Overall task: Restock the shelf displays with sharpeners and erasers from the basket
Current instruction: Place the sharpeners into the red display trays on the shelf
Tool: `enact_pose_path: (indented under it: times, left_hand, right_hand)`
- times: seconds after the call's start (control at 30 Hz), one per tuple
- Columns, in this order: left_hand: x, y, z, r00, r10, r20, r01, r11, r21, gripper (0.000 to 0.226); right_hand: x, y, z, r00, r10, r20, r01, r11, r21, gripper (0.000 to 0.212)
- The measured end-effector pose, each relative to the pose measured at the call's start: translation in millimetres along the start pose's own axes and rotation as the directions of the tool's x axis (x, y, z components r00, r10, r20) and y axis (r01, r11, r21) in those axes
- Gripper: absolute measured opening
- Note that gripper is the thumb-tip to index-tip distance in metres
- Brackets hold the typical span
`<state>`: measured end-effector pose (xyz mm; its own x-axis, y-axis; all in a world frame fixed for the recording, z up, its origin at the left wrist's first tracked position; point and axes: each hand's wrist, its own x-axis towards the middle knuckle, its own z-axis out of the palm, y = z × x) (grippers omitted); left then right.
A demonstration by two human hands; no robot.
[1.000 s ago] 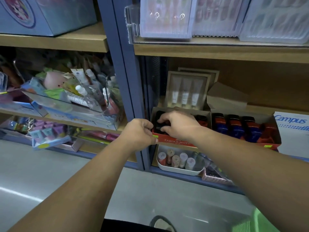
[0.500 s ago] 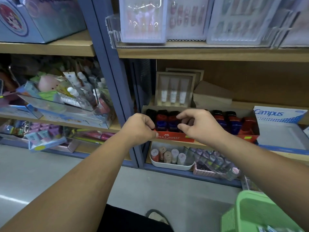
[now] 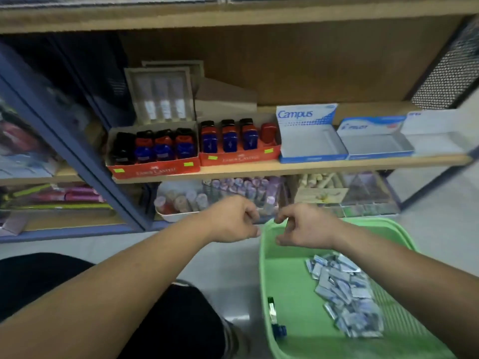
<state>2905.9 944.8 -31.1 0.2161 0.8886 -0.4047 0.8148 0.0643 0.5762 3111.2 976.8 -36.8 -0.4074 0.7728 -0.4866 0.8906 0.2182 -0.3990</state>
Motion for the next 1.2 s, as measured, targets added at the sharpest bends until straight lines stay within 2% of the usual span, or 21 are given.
enact_pose_path:
  times: [0.1, 0.23, 0.37, 0.47, 0.53, 0.67, 0.73, 0.83, 0.93, 1.0, 1.1, 1.2]
  left_hand:
    - [17, 13, 52, 0.993, 0.107, 0.044, -0.113, 0.981, 0.155, 0.024]
    - [28, 28, 111, 0.962, 0.21, 0.172, -0.254, 0.92, 0.299, 0.025]
    - [33, 27, 137, 0.931, 0.22, 0.29, -0.327, 0.856, 0.401, 0.034]
    - [35, 15, 140, 0.909, 0.207, 0.362, -0.382, 0.762, 0.524, 0.033]
    - [34, 11, 143, 0.901, 0.2, 0.385, -0.404, 0.71, 0.576, 0.033]
    - [38, 14, 152, 0.909, 0.136, 0.394, -0.38, 0.658, 0.65, 0.036]
    - [44, 18, 161, 0.911, 0.076, 0.406, -0.358, 0.636, 0.683, 0.033]
    - [63, 24, 184, 0.885, -0.077, 0.458, -0.297, 0.665, 0.686, 0.025]
    - [88, 16, 223, 0.808, -0.203, 0.553, -0.215, 0.772, 0.598, 0.036]
    - [98, 6, 245, 0.774, -0.257, 0.579, -0.158, 0.808, 0.568, 0.044]
    - [105, -2, 262, 0.731, -0.284, 0.621, -0.144, 0.825, 0.547, 0.042]
    - [111, -7, 272, 0.656, -0.328, 0.68, -0.257, 0.75, 0.61, 0.048]
  right_hand:
    - [-7, 49, 23, 0.988, 0.088, 0.129, -0.092, 0.996, 0.023, 0.061]
    - [-10, 102, 97, 0.935, 0.186, 0.3, -0.215, 0.975, 0.064, 0.064]
    - [-5, 117, 174, 0.879, 0.174, 0.443, -0.254, 0.959, 0.127, 0.065]
    - [1, 110, 213, 0.861, 0.095, 0.5, -0.236, 0.945, 0.228, 0.048]
    - [9, 110, 230, 0.862, 0.063, 0.504, -0.195, 0.957, 0.214, 0.034]
    - [20, 117, 236, 0.841, 0.012, 0.541, -0.117, 0.98, 0.161, 0.022]
    - [22, 125, 231, 0.824, 0.03, 0.566, -0.156, 0.972, 0.175, 0.014]
    - [24, 149, 212, 0.849, 0.151, 0.507, -0.34, 0.89, 0.303, 0.014]
    - [15, 177, 190, 0.874, 0.28, 0.397, -0.465, 0.72, 0.515, 0.007]
    - [9, 191, 178, 0.876, 0.326, 0.355, -0.482, 0.618, 0.621, 0.008]
    - [3, 210, 167, 0.87, 0.341, 0.357, -0.491, 0.535, 0.687, 0.014]
    - [-5, 220, 169, 0.872, 0.365, 0.325, -0.473, 0.461, 0.751, 0.015]
